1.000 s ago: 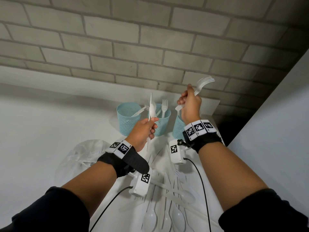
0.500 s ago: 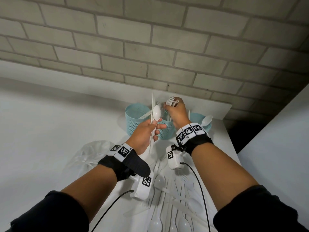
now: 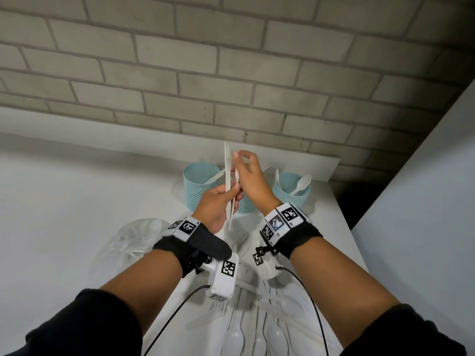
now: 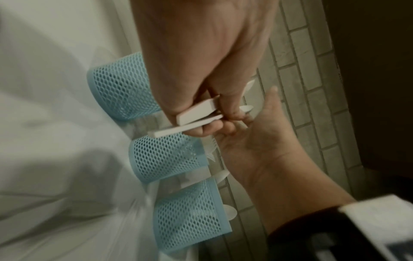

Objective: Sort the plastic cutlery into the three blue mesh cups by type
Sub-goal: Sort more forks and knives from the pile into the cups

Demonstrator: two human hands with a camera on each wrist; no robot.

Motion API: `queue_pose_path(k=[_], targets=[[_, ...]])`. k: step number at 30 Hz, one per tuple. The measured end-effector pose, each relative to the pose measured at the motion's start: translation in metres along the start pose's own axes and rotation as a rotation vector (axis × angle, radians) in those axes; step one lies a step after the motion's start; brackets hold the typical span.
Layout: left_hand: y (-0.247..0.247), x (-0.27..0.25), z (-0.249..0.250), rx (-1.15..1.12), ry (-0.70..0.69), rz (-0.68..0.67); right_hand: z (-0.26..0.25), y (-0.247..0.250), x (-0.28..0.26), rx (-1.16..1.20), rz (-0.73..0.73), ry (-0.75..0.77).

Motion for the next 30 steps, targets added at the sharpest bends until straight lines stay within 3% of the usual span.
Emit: queue_pose_path(k=[4,12,16,19,23,30], targets=[[-0.007,-0.003,-0.006,0.008,0.027,-0.020,0.009,-0.002,-0.008,0.019,-0.030,-0.046],[-0.006,-0.006,-0.008,0.144,0.091,-0.005,0.000,0.083,0.001,0.289,0.390,-0.039],[-0.004,-0.005,-0.007,0.190,0.090,-0.024,-0.015,0.137,0.000,0.171,0.652,0.148],[-0.006,-0.003,-0.004,0.281,0.072,-0.045,-0.023,0.158,-0.007,0.072,0.767,0.300],[-0.007,0.002,0.014,0.317,-0.048,-0.056,-0.007,0.156,-0.010,-0.052,0.764,0.361],[0.010,0.010,0.097,0.348,-0.475,0.109,0.036,0.134,-0.010,-0.282,0.638,0.247]])
Point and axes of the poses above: each hand's wrist, its own x-axis towards the middle knuckle, its own y-axis out of the back of the hand, z = x × y, the point moved 8 cm from there along x, towards the middle knuckle, and after that the axes turned 4 degrees about -z, right-handed, at the moved point
